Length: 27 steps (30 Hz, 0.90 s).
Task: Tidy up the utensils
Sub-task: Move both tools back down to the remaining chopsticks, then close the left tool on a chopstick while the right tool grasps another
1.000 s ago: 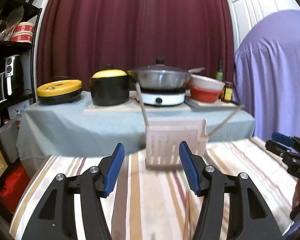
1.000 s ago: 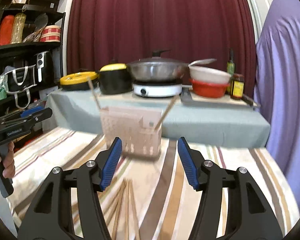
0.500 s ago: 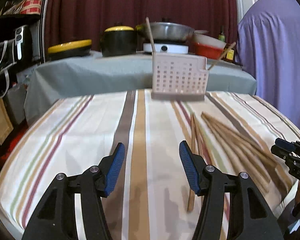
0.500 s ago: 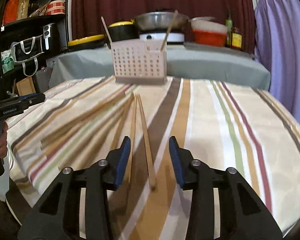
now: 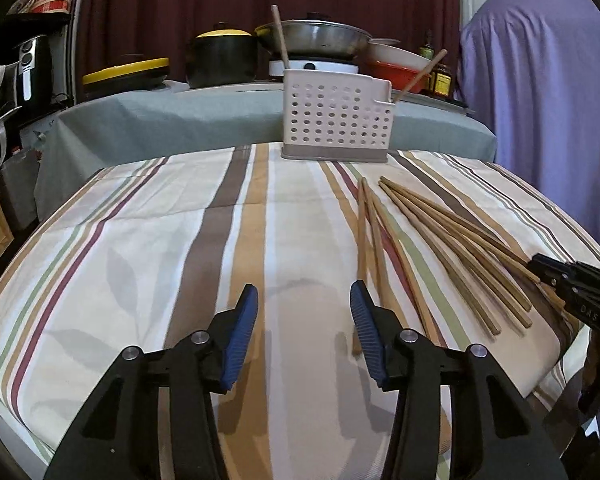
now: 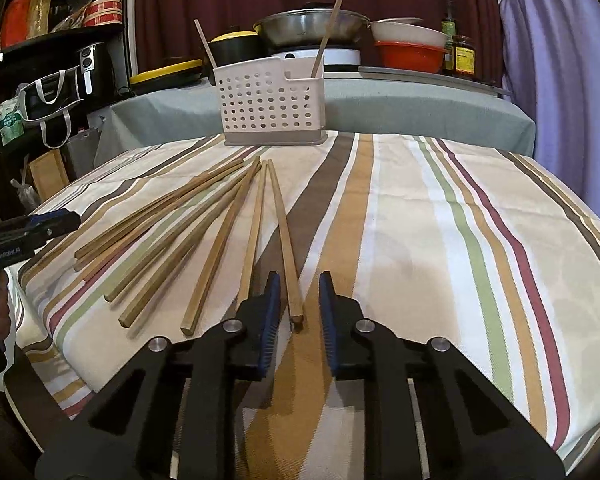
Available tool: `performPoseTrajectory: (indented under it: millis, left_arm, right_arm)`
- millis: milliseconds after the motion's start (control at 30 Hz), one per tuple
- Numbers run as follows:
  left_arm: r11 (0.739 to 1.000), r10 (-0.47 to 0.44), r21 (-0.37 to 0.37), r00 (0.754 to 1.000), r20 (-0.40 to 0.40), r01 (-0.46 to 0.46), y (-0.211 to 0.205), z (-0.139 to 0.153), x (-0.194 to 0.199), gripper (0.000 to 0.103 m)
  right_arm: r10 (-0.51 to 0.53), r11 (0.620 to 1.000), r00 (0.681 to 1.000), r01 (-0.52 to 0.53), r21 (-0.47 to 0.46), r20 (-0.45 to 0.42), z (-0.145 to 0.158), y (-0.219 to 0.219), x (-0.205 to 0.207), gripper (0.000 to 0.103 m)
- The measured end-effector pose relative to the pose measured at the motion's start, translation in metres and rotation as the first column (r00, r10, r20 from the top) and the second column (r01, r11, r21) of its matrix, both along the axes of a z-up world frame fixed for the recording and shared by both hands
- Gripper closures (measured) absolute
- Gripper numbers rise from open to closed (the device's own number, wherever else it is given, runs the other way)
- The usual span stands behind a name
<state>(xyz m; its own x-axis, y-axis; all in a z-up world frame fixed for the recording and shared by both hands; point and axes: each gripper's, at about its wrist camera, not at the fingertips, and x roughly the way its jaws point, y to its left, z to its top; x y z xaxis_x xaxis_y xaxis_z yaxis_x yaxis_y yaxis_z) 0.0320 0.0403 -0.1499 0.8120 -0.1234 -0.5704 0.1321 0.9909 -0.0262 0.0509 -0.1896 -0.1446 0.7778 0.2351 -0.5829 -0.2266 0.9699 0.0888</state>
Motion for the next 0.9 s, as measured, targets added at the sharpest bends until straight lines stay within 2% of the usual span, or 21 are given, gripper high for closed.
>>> performPoseTrajectory:
  millis: [133,300,500,633,900]
  left_arm:
    - [0.999,-0.039,-0.001,0.999,-0.02,0.039,-0.006,-0.005,-0.004,0.063]
    - [0.996,-0.088,0.022,0.996,-0.031,0.089,-0.018,-0.011,-0.012,0.068]
    - [0.995,-0.096,0.029,0.995,-0.038,0.097,-0.022,-0.013,-0.01,0.075]
    - [0.996,-0.088,0.025,0.995,-0.052,0.089,-0.02,-0.015,-0.009,0.086]
    - [0.996,-0.087,0.029,0.995,-0.052,0.089,-0.019,-0.015,-0.01,0.087]
  right_arm:
    - [-0.007,1.0,1.0,0.007,-0.001,-0.001,-0.001,-0.003,0.0,0.09]
    - [-0.008,1.0,1.0,0.008,-0.001,-0.001,-0.001,-0.003,0.001,0.091]
    - [0.005,1.0,1.0,-0.005,-0.006,0.002,-0.001,-0.002,-0.001,0.091]
    - [0.007,1.0,1.0,-0.006,-0.015,0.011,0.001,-0.001,-0.003,0.09]
    - [0.003,1.0,1.0,-0.003,-0.013,0.016,0.003,-0.003,-0.003,0.09]
